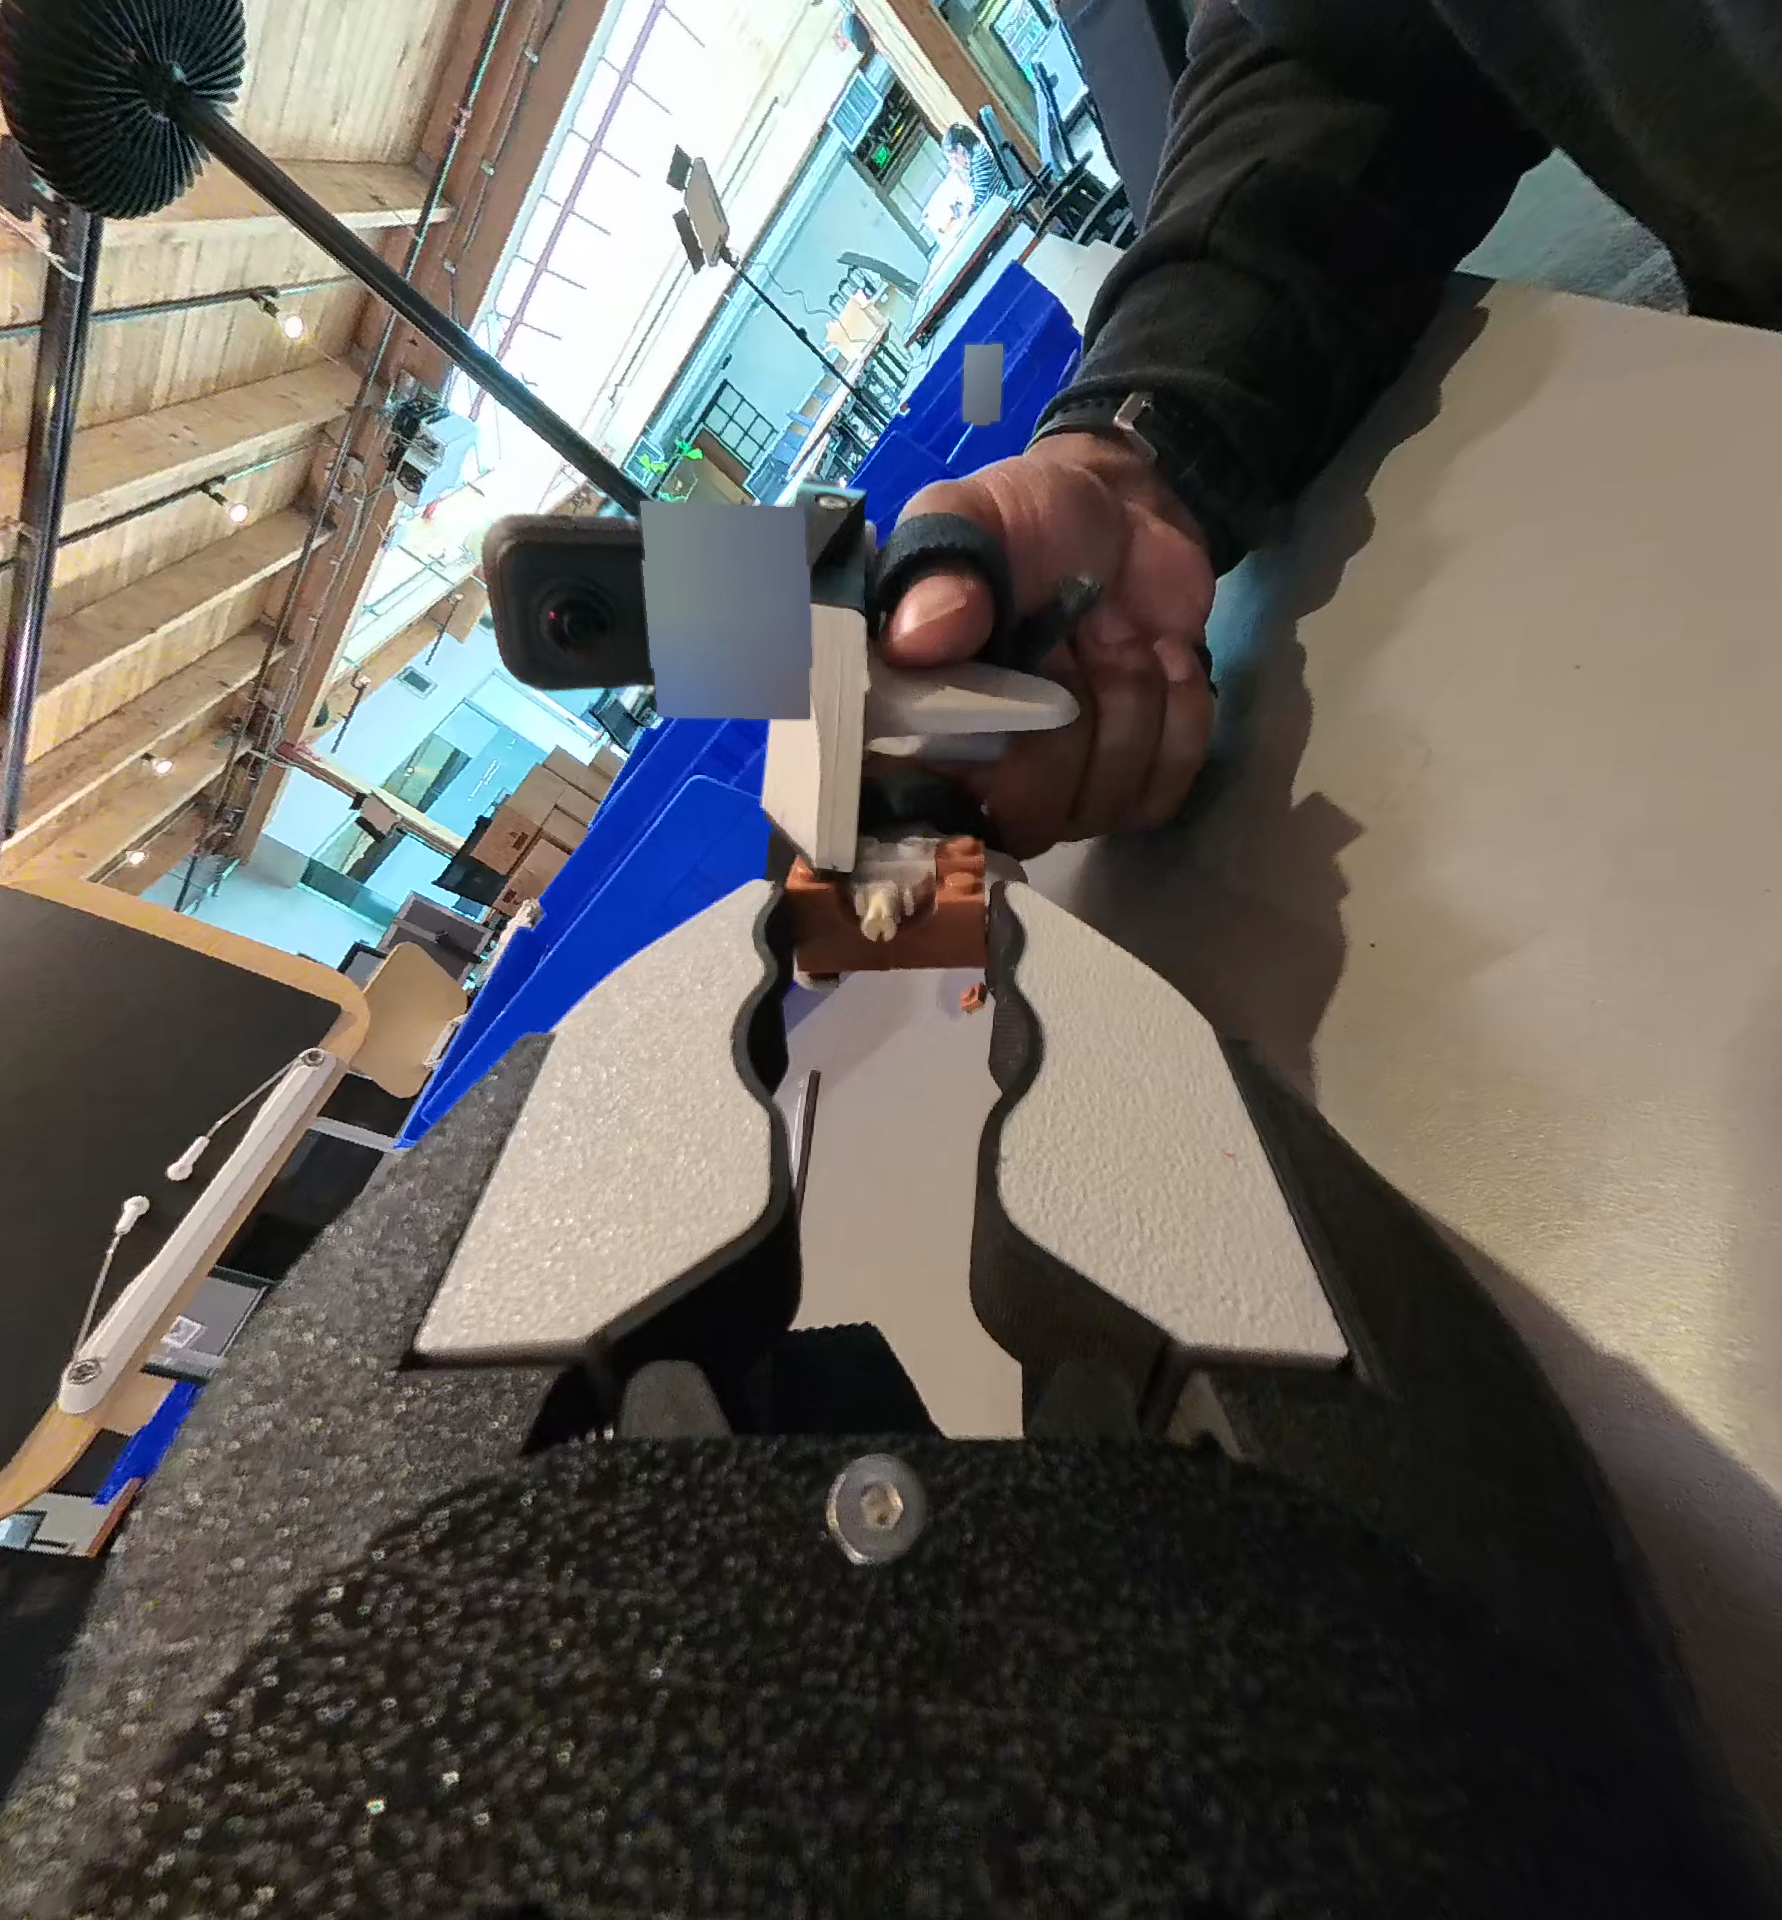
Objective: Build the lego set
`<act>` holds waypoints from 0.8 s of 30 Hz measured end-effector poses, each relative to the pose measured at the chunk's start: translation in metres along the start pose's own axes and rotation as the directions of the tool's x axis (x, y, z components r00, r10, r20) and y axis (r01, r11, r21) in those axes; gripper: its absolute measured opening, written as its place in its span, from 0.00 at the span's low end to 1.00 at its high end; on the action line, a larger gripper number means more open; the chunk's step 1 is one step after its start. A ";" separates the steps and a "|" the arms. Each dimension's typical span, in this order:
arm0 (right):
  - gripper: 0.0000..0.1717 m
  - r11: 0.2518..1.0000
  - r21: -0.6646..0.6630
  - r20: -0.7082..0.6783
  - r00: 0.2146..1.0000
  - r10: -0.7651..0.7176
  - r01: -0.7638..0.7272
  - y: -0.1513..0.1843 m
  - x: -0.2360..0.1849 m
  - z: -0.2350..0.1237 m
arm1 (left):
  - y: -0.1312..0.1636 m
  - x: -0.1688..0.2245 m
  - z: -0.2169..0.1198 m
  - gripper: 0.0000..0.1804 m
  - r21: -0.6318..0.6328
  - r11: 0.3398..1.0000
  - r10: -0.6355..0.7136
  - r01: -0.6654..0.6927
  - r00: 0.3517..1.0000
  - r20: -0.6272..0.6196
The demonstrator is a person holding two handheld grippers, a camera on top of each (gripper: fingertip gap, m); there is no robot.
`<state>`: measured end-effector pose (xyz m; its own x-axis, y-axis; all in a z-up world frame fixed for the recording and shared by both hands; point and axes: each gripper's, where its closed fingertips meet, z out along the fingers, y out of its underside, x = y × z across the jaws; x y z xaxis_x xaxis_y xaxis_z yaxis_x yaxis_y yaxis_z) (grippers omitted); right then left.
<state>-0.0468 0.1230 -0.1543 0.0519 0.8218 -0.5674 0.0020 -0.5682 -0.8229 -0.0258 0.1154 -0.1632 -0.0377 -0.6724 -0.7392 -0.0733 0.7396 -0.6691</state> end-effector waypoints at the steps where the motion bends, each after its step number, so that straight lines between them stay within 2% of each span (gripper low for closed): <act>1: 0.11 1.000 0.001 -0.006 1.000 -0.006 0.006 0.000 0.001 0.000 | 0.001 0.000 0.000 0.20 -0.007 1.000 0.003 -0.003 1.000 0.000; 5: 0.11 0.998 0.014 -0.054 0.996 -0.067 0.068 -0.004 0.003 -0.002 | 0.006 -0.002 -0.005 0.22 -0.013 1.000 -0.005 0.005 1.000 -0.010; 8: 0.11 0.986 0.003 -0.111 0.980 -0.167 0.168 -0.006 0.006 -0.004 | 0.006 -0.004 -0.013 0.21 0.012 0.980 -0.196 0.198 0.976 -0.095; 9: 0.11 0.980 -0.007 -0.128 0.972 -0.197 0.197 -0.006 0.007 -0.004 | 0.007 -0.011 -0.015 0.20 0.015 0.962 -0.269 0.271 0.959 -0.085; 11: 0.11 0.971 -0.029 -0.150 0.959 -0.240 0.239 -0.004 0.008 -0.003 | 0.005 -0.026 -0.019 0.19 0.051 0.899 -0.430 0.435 0.899 -0.082; 13: 0.11 0.958 -0.051 -0.175 0.942 -0.288 0.283 -0.002 0.010 -0.003 | 0.005 -0.036 -0.020 0.18 0.062 0.806 -0.583 0.589 0.807 -0.096; 15: 0.11 0.940 -0.082 -0.197 0.919 -0.340 0.330 0.001 0.012 -0.002 | 0.005 -0.033 -0.019 0.17 0.028 0.734 -0.669 0.679 0.729 -0.144; 19: 0.11 0.909 -0.121 -0.230 0.880 -0.416 0.398 0.003 0.015 0.000 | 0.009 -0.016 -0.010 0.16 -0.090 0.679 -0.730 0.729 0.657 -0.188; 24: 0.11 0.877 -0.158 -0.250 0.841 -0.480 0.454 0.005 0.017 0.000 | 0.011 -0.010 -0.009 0.14 -0.146 0.611 -0.787 0.778 0.579 -0.211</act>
<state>-0.0455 0.1339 -0.1680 0.2919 0.9536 -0.0743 0.1828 -0.1319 -0.9743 -0.0349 0.1300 -0.1621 -0.1747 -0.9779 0.1150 -0.2194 -0.0752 -0.9727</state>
